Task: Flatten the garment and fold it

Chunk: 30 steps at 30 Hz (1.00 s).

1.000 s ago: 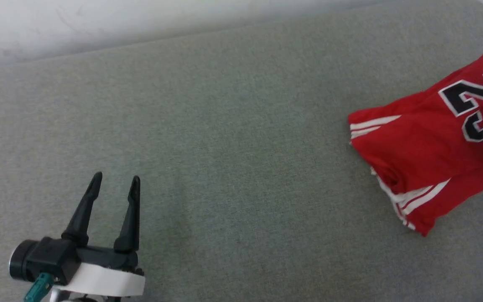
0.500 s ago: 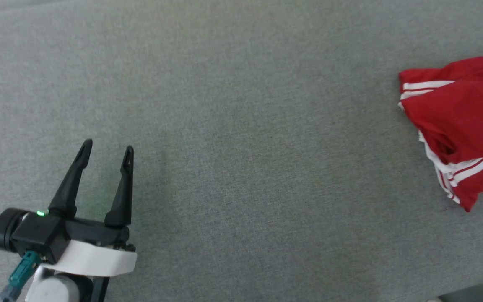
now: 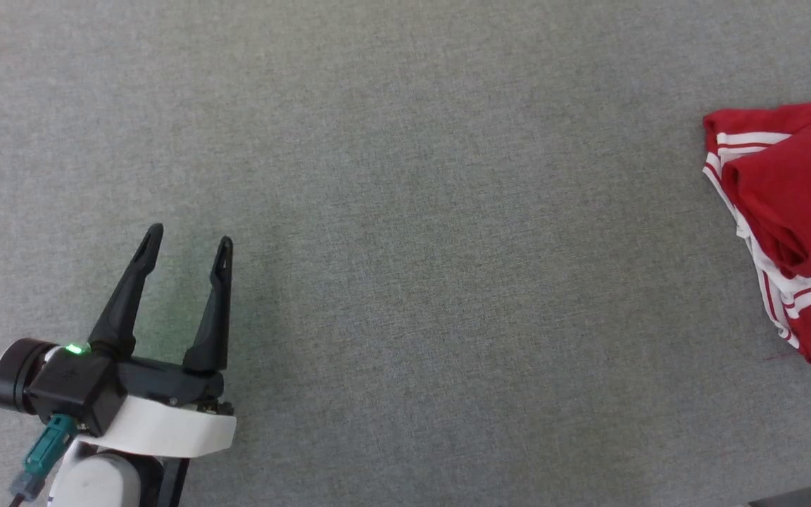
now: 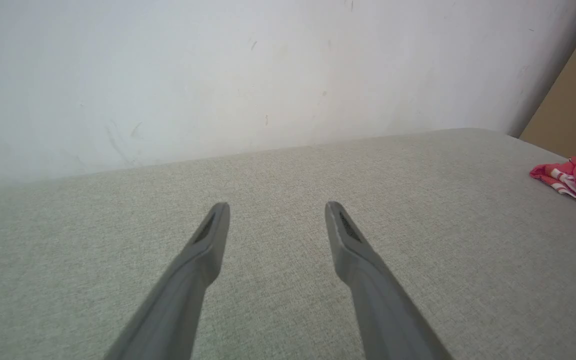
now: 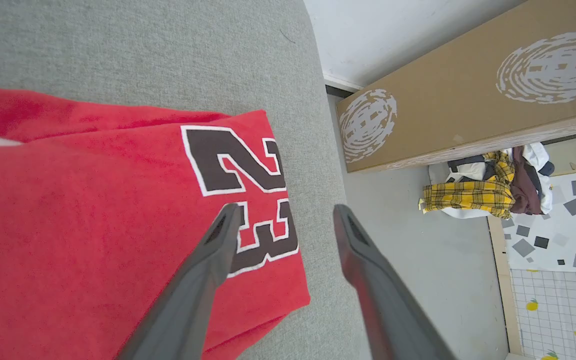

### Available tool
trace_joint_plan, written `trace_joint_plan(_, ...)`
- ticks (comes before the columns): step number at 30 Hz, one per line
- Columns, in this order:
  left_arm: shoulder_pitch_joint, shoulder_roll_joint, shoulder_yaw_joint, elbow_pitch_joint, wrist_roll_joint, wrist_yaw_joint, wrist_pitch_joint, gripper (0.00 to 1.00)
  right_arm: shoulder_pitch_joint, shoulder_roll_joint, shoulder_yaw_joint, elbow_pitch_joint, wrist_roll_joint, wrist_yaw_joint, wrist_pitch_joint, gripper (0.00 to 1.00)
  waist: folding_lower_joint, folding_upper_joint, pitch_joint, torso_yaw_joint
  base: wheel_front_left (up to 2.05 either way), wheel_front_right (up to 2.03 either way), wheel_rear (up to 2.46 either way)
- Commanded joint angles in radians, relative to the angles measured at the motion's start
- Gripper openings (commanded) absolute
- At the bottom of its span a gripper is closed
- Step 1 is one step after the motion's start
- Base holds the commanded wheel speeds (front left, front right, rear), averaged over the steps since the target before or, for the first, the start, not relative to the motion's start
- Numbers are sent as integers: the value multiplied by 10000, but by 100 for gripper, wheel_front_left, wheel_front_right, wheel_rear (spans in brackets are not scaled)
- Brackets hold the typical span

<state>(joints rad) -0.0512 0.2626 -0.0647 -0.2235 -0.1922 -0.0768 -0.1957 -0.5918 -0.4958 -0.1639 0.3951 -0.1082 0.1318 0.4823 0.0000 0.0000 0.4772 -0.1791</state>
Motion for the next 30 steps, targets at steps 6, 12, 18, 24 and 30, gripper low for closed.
trace_joint_plan(6, -188, -149, -15, 99, 161, 247, -425, 100, 232, 231, -292, -280, -25, -11, -328, 100, 0, 0, -598, 135, 0, 0, 0)
trace_joint_plan(12, 84, -416, 79, 226, 11, 345, -604, 100, 705, 733, -437, -606, 206, -11, -947, 100, 0, 0, -1443, 327, 0, 0, 0)
trace_joint_plan(18, 479, -717, 226, 342, -139, 515, -646, 100, 1288, 1221, -227, -1262, 700, -11, -1441, 100, 0, 0, -2302, 514, 0, 0, 0)
trace_joint_plan(24, 771, -786, 250, 443, 122, 633, -656, 100, 1792, 1762, -36, -2155, 1348, -11, -1996, 100, 0, 0, -2973, 732, 0, 0, 0)
trace_joint_plan(30, 1099, -948, 302, 381, 444, 854, -659, 100, 2615, 2663, 259, -3307, 2078, -11, -2482, 100, 0, 0, -3601, 1004, 0, 0, 0)
